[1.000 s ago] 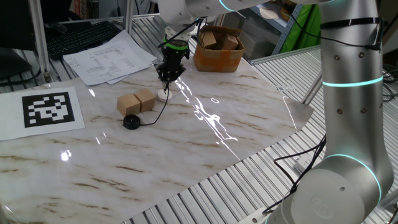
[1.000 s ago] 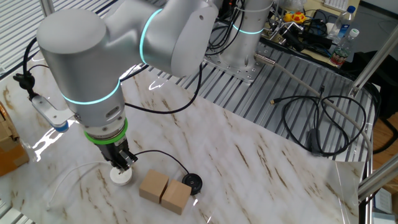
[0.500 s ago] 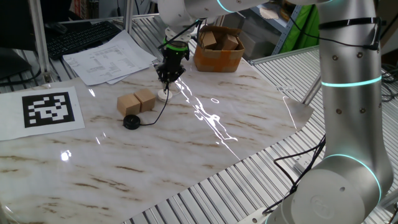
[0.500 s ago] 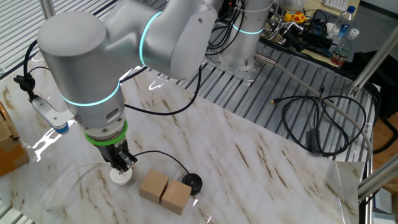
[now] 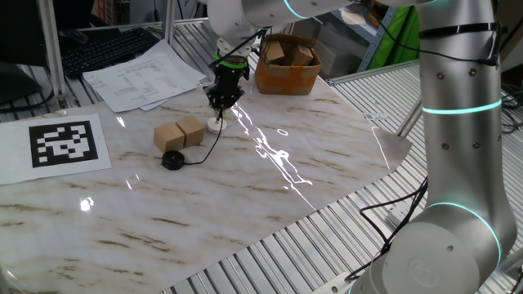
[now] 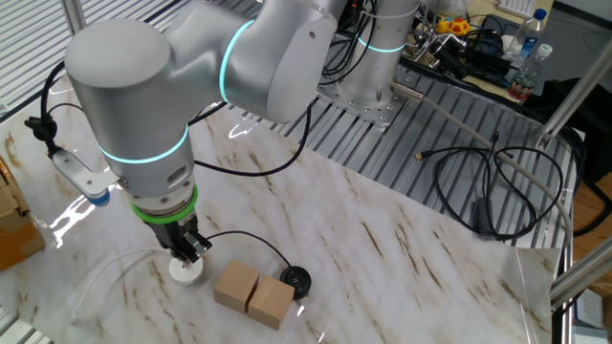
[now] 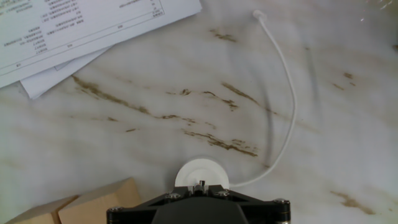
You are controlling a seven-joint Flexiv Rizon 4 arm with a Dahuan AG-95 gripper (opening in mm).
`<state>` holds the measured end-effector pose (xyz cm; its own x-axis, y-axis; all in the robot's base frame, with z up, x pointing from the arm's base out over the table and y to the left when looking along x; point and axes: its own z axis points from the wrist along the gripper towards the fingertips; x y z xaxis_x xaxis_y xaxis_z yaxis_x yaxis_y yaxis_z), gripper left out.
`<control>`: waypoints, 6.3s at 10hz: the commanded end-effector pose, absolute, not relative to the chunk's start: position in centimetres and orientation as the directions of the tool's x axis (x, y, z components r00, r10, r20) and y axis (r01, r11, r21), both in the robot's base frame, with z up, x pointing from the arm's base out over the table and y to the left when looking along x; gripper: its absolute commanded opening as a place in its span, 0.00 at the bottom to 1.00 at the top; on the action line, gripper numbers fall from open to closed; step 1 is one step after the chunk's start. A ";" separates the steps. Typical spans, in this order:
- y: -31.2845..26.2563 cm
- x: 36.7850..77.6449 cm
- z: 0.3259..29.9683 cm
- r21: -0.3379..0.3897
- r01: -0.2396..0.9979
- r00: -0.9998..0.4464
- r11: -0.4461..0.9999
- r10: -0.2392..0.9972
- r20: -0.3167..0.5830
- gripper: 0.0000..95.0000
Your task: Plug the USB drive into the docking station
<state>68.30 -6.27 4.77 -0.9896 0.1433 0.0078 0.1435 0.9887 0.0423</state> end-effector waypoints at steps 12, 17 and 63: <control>-6.4 68.3 4.6 0.050 0.145 -0.989 0.988 0.144 0.013 0.00; -6.3 68.3 4.5 0.058 0.153 -0.988 0.987 0.152 0.017 0.00; -0.3 54.2 14.5 0.022 -0.011 -0.995 1.000 -0.013 0.094 0.00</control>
